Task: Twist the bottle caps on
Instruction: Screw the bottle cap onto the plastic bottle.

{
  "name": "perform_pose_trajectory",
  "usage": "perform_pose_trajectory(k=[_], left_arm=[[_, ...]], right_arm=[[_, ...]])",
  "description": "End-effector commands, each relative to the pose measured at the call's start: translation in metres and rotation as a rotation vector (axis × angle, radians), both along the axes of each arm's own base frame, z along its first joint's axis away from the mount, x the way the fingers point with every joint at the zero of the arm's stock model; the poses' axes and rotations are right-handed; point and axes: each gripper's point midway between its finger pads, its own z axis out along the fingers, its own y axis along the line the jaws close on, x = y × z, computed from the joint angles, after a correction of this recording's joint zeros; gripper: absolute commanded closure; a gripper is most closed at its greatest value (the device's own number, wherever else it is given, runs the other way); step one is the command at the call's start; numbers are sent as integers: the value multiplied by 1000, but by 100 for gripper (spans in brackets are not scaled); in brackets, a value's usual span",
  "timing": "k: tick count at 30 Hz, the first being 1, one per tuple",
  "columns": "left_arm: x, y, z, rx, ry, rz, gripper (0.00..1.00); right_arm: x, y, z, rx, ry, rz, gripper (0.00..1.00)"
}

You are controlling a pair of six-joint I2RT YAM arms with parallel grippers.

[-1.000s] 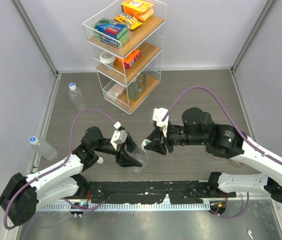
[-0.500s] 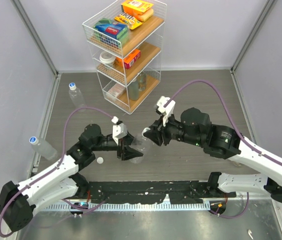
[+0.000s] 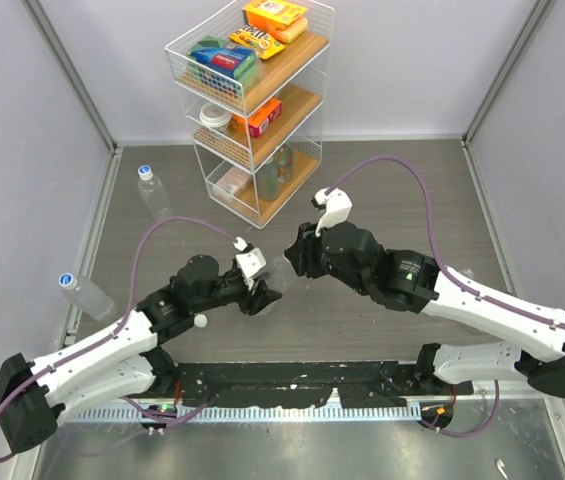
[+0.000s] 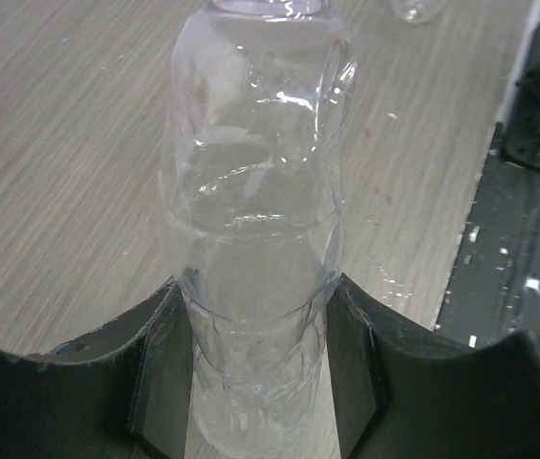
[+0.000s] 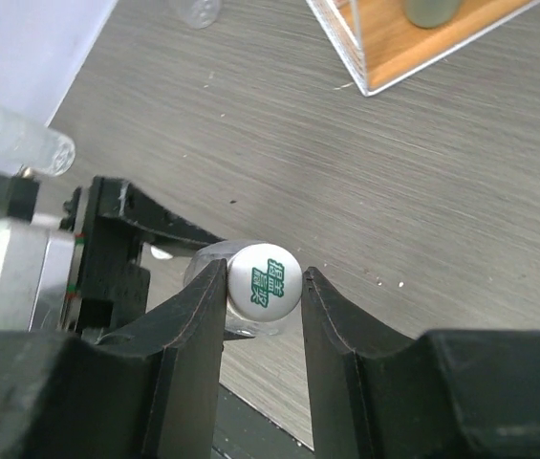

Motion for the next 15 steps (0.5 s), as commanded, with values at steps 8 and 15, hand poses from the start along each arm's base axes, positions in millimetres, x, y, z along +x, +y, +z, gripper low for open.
perform_pose_trajectory(k=[8,15], left_arm=[[19,-39,71,-113,-307,129,100],[20,-61,75,-215,-330,156,100]], right_arm=[[45,-36,-33,68,114,-527,97],[55,-39,-30,147,128,-584,98]])
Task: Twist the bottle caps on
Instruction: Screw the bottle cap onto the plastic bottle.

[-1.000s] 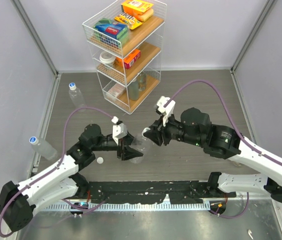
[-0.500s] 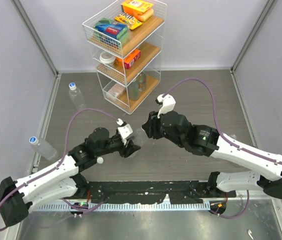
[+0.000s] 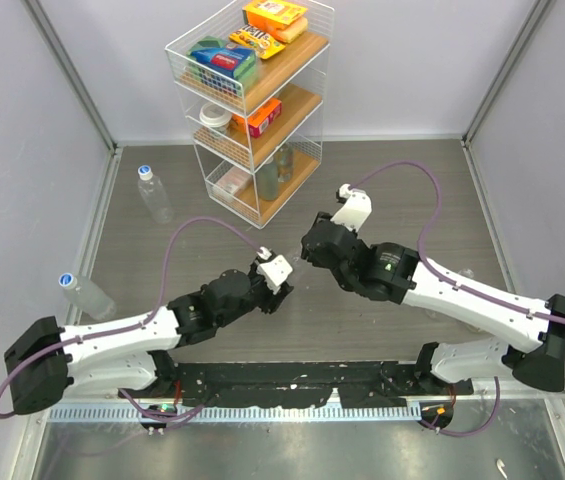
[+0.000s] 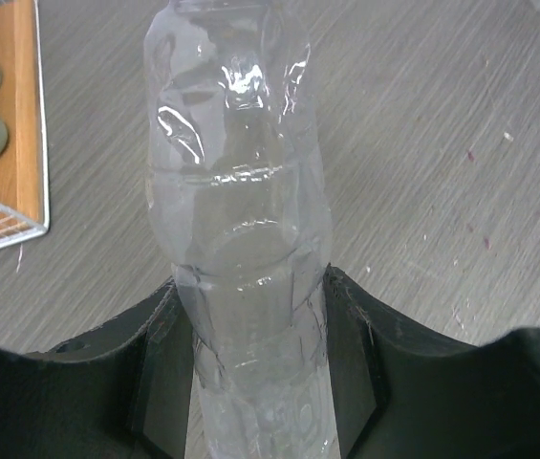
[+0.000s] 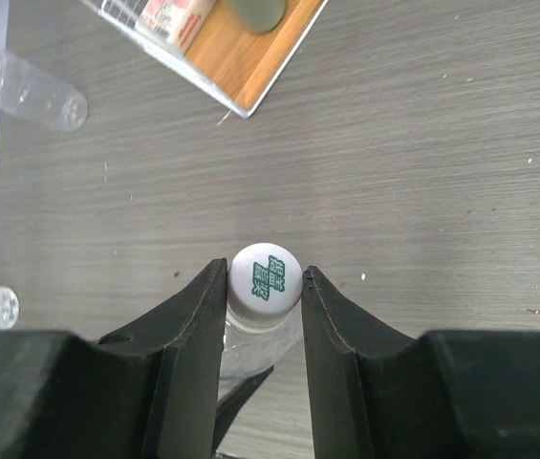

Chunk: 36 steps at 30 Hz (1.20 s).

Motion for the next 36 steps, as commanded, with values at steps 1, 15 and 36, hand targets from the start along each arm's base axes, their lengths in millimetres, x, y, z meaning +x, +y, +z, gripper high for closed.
perform_pose_trajectory(k=[1,15,36], left_arm=[[-6,-44,100,-330,-216,-113,100],[-21,-38,71,-454,-106,-120,100],[-76,-15,80,-625,-35,-419,100]], right_arm=[[14,-6,7,86,-20,-96,98],[8,-7,67,111,-178,127,27],[-136,-16,91,-424,-731,1442,2]])
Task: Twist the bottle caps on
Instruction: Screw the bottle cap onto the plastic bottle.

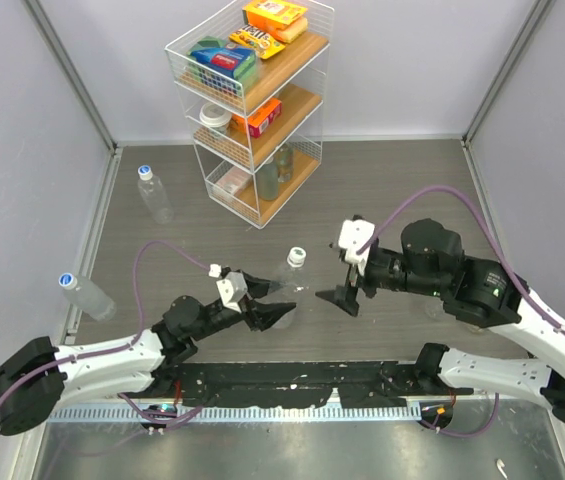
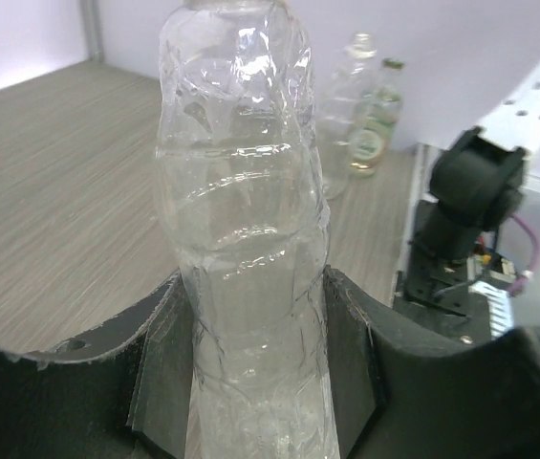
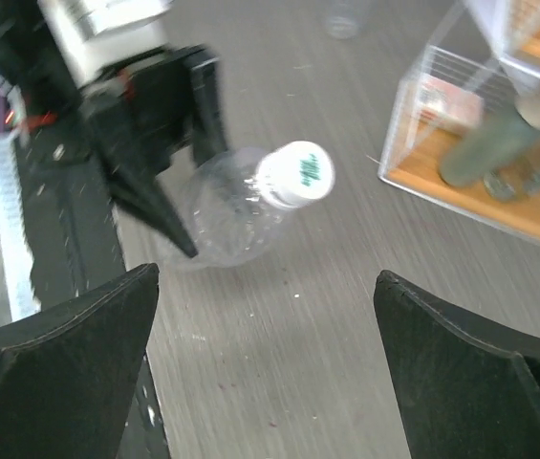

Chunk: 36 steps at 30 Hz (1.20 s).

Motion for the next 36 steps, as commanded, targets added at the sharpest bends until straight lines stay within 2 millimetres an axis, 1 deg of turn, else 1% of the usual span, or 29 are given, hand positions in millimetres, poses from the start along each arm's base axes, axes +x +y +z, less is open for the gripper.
perform_pose_trajectory(k=[1,2,3,4,5,6,7,8,9,12,13,17,21,26,31,33,36], left_arm=[[-27,-12,30,-52,-49,-192,100],[-30,-14,27,-38,-43,-215,100],[-35,-15,25,-24,-43,-246,100],[-39,-16,23,-14,-43,-270,100],[-44,-17,23,-5,-54,-302,100],[-46,-17,21,0,-61,-316,100],[-46,-16,19,2,-64,-314,100],[-47,-16,18,7,-68,-317,100],[-49,-16,16,12,-75,-325,100],[-53,-17,12,28,-76,-351,100],[-54,-17,12,30,-76,-359,100],[-61,-17,12,36,-93,-399,100],[-60,-15,12,31,-96,-387,100],[-63,-16,12,33,-96,-405,100],[-64,-15,11,38,-96,-413,100],[-67,-15,10,42,-97,-424,100],[-63,-14,13,32,-103,-401,100]], right_arm=[[-53,7,-2,-99,-214,469,2],[-58,10,-6,-114,-221,525,2],[-60,11,2,-104,-236,540,2],[-64,14,-2,-121,-222,581,2],[-66,13,3,-126,-219,597,2],[-67,16,4,-133,-213,618,2],[-68,15,6,-145,-202,627,2],[-68,18,4,-164,-192,643,2],[-70,15,7,-173,-189,652,2],[-68,20,12,-183,-169,656,6],[-70,17,9,-198,-149,664,7],[-65,19,2,-239,-113,652,12],[-64,19,-5,-273,-86,657,21],[-60,20,-4,-277,-74,631,25],[-54,24,-9,-295,-45,599,30],[-50,24,-11,-305,-43,588,31],[-47,25,-15,-320,-26,580,31]])
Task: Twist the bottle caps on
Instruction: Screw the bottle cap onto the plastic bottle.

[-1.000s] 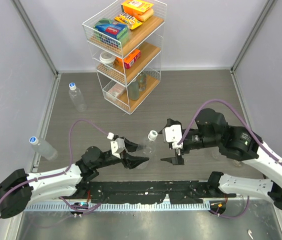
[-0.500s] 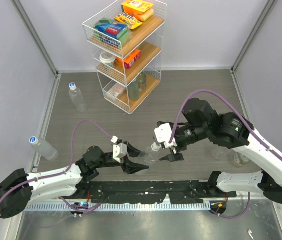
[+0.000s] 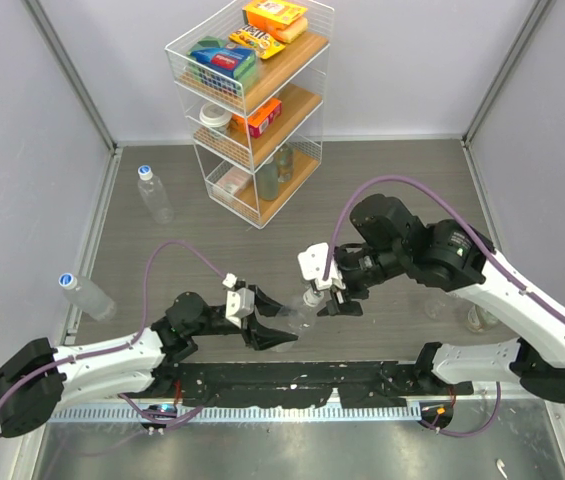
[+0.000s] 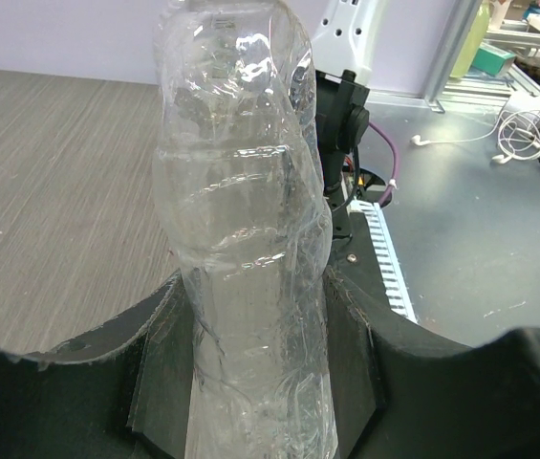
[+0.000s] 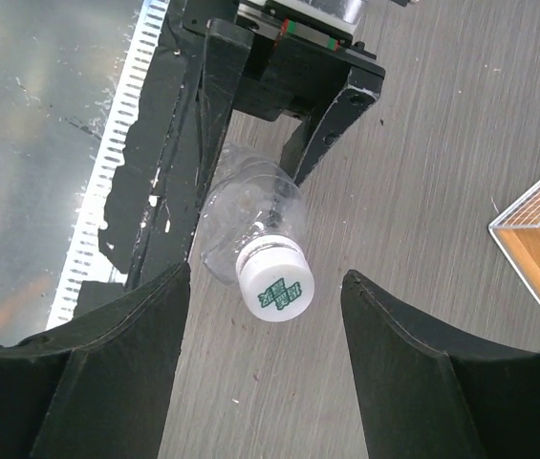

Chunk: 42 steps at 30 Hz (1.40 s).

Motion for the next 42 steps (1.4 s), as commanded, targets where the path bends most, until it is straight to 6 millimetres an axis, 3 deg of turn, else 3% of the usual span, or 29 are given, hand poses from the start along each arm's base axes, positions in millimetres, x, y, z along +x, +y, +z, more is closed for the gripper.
perform_pose_trajectory(k=[1,24,28,35,39,42], left_arm=[[1,1,19,-54,-56,4,100],[4,8,15,-43,-61,45,100],[3,9,16,-47,-65,42,100],[7,10,20,-56,-79,66,100],[20,13,36,-85,-127,143,100],[37,13,38,20,-201,213,100]], right_arm=[[6,1,7,1,-5,-24,32],[-1,9,9,14,53,41,46],[-1,8,8,8,59,35,53],[0,9,5,-2,72,23,81],[6,12,-2,-9,110,-47,90],[15,18,-6,10,170,-149,97]])
